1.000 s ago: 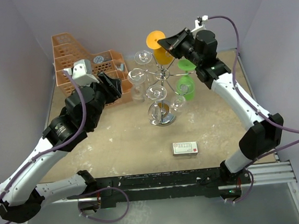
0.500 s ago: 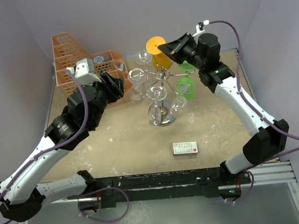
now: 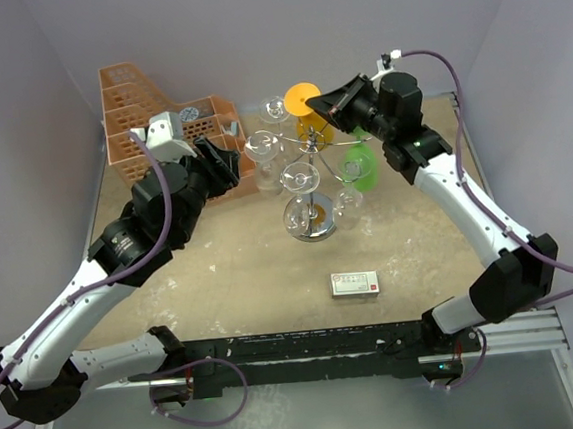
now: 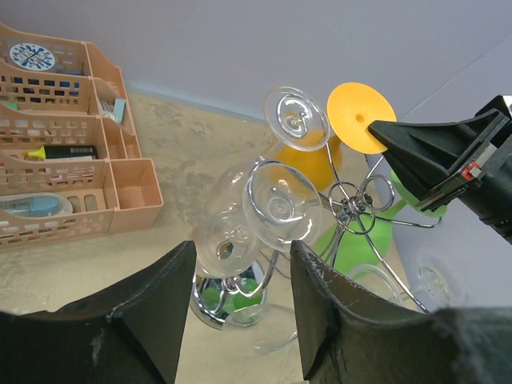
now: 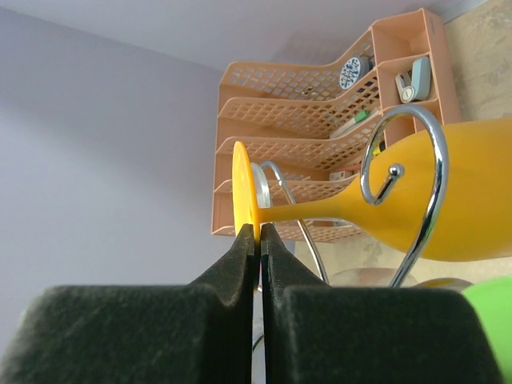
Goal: Place the wine glass upside down on the wine glass rack
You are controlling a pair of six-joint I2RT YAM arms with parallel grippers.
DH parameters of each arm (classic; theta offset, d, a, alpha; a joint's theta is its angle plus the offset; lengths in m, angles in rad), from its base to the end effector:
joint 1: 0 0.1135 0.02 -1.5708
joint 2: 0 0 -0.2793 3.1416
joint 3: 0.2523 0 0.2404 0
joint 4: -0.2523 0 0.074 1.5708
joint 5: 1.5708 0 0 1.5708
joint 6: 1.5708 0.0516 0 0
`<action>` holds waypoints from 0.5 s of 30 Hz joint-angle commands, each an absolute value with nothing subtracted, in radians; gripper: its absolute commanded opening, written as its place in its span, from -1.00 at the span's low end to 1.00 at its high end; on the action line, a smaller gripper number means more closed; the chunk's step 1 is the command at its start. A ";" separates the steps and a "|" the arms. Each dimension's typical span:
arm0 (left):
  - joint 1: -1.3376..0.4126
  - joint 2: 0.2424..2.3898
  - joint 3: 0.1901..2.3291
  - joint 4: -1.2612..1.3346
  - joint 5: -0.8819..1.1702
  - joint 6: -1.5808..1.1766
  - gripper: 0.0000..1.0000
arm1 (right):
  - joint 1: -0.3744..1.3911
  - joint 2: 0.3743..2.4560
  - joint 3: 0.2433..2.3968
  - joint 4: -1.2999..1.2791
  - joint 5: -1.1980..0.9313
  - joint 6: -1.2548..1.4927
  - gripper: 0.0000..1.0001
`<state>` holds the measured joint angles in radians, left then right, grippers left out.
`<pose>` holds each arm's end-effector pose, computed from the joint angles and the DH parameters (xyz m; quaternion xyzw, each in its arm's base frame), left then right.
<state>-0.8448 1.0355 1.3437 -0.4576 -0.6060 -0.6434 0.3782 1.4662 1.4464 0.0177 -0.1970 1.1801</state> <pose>0.1523 -0.1273 0.4642 -0.1209 0.7393 -0.2553 0.6113 0.3210 0.1384 0.4464 0.2110 0.6757 0.5435 0.4512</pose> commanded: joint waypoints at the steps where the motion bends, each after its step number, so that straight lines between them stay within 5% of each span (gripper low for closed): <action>1: -0.844 1.041 1.384 -0.454 -0.611 -0.653 -0.03 | 0.377 1.382 1.440 0.029 -0.164 1.186 -1.00; 15: -0.844 1.045 1.387 -0.465 -0.643 -0.647 -0.01 | 0.377 1.316 1.421 -0.042 -0.025 1.150 -1.00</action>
